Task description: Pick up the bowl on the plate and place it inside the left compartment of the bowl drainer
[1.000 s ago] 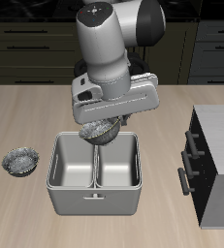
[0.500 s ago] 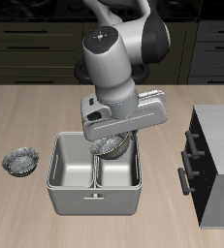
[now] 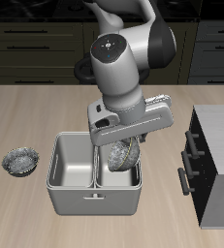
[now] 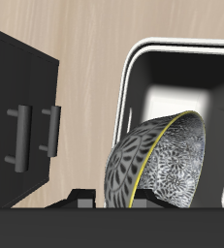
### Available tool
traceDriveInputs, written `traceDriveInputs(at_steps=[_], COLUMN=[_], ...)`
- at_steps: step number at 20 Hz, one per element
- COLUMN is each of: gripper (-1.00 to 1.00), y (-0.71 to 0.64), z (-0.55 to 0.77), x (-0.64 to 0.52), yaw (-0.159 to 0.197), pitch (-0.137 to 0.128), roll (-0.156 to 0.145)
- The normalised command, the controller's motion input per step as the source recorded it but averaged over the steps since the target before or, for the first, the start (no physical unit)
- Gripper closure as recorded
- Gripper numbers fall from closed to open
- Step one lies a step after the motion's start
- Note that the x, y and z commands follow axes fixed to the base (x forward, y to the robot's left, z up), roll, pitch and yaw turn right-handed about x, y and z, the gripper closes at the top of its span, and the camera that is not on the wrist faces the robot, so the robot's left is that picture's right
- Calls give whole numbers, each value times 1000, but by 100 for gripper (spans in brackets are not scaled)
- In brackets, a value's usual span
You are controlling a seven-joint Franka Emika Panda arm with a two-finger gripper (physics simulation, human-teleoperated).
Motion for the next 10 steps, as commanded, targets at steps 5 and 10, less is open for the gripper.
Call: traceDriveInputs(at_steps=[5, 10], gripper=[-100, -100], y=[-42, -74], z=[-24, 22], x=[-50, -91], yaw=[-1, -14], pitch=[6, -5], roll=[-10, -8])
